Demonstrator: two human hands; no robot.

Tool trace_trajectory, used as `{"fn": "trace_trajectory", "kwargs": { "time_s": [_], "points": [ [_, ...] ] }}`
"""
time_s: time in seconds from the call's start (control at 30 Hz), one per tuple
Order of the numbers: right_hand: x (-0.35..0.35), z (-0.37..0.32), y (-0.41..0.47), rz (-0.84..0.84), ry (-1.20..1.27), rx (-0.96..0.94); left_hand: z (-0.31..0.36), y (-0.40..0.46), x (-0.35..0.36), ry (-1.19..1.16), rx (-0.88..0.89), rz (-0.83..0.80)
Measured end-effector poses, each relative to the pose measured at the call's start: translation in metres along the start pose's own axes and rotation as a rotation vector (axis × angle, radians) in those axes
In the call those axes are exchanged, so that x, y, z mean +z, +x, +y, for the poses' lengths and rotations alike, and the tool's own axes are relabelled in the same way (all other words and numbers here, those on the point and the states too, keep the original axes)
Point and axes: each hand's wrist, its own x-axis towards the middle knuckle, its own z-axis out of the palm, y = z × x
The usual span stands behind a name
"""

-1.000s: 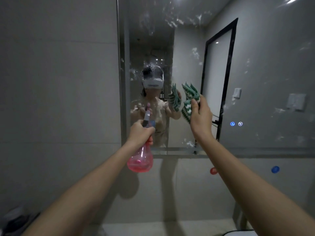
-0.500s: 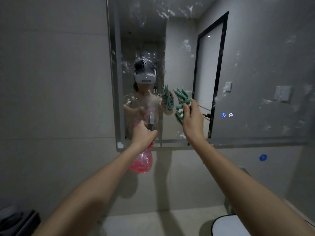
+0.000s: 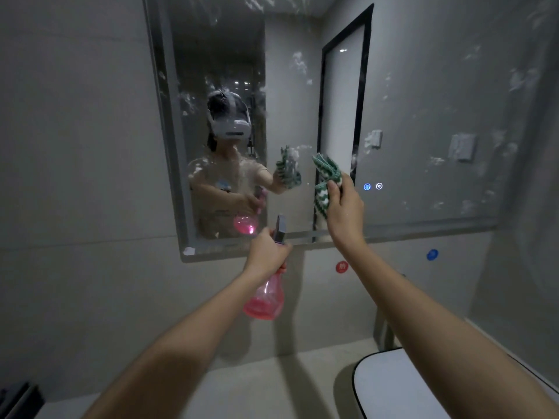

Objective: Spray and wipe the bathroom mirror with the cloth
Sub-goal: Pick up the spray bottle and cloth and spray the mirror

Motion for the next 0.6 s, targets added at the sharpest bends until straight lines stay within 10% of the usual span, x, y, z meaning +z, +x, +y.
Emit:
{"fn": "trace_trajectory", "kwargs": {
  "time_s": [0.6],
  "points": [
    [-0.045,0.051,0.006,0.029,-0.028,0.141,-0.015,0.001,0.052,-0.023,-0.079,-0.123]
  ]
}}
